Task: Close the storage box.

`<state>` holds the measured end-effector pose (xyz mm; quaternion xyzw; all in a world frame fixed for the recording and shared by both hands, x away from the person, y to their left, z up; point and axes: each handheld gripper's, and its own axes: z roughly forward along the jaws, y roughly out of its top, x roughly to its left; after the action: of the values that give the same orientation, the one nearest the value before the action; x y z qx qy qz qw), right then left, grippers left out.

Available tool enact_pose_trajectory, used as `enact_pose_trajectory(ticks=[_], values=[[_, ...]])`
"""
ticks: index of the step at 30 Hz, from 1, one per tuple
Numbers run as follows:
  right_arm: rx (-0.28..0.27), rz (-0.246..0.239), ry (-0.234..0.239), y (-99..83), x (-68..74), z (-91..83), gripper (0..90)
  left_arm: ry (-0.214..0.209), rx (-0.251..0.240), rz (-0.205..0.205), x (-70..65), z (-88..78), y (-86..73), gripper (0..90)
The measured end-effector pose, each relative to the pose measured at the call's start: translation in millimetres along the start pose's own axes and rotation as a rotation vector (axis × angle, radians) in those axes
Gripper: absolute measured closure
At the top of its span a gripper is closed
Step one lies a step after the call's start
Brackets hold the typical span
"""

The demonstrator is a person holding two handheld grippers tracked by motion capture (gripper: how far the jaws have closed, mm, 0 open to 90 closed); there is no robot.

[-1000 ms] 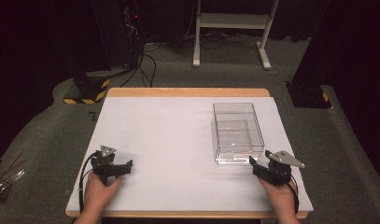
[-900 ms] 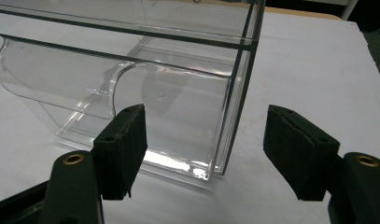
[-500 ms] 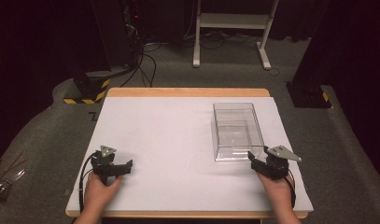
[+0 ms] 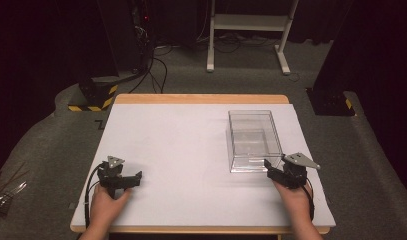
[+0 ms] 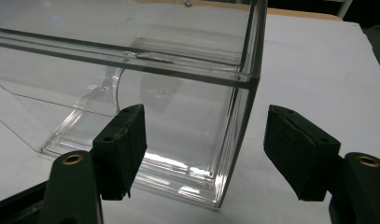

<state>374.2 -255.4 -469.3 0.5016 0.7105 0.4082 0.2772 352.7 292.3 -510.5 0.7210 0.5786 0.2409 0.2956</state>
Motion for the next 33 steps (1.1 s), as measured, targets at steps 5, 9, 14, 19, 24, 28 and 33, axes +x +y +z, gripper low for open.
enact_pose_trajectory(ticks=[5,9,14,19,24,28,33], values=[[0.001,0.011,-0.003,2.1,-0.5,3.6,30.2,0.000,0.000,0.000,0.0,0.0,0.0,0.2],[0.000,0.012,-0.006,3.4,-1.1,6.2,30.2,0.000,0.000,0.001,0.0,0.0,0.0,0.2],[0.000,0.010,0.000,4.8,-1.5,8.6,29.2,0.000,0.000,0.001,0.0,0.0,0.0,0.2],[0.002,0.010,0.000,4.8,-0.9,8.4,29.2,0.000,0.000,0.000,0.0,0.0,0.0,0.2],[0.000,0.006,-0.001,4.7,-0.6,8.3,29.8,0.000,0.000,0.000,0.0,0.0,0.0,0.2],[0.004,0.005,0.000,4.6,0.1,8.0,30.8,0.000,0.000,0.001,0.0,0.0,0.0,0.2],[0.007,0.000,0.007,3.4,1.4,6.0,30.8,0.000,0.000,0.001,0.0,0.0,0.0,0.2]])
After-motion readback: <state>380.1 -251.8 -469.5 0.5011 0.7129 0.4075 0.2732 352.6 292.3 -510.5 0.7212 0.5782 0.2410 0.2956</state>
